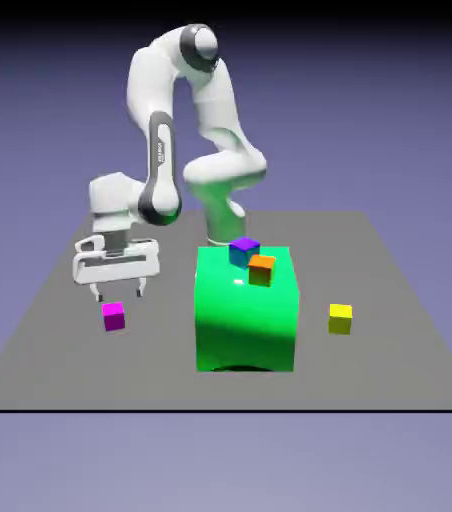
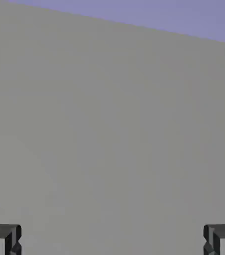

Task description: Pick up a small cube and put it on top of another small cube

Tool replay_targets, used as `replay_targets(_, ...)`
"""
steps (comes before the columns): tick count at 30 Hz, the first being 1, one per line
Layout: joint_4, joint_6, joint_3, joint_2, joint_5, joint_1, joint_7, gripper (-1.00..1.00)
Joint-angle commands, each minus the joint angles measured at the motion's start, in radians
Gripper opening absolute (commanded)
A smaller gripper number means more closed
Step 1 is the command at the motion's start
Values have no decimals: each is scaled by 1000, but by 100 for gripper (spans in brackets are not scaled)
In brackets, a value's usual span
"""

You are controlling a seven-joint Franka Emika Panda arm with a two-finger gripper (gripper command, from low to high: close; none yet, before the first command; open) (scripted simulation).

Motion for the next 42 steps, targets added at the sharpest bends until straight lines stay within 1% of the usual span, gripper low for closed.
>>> replay_targets(1,-1,-2,-36,7,4,16,-30,0)
replay_targets(7,-4,-12,-251,49,31,109,-206,0)
replay_targets(8,-4,-12,-251,49,31,109,-206,0)
replay_targets(27,59,211,-927,-166,-145,762,-97,0)
replay_targets(28,59,211,-927,-166,-145,762,-97,-100)
replay_targets(29,59,211,-927,-166,-145,762,-97,-100)
replay_targets(42,15,56,-456,-16,-22,307,-173,-100)
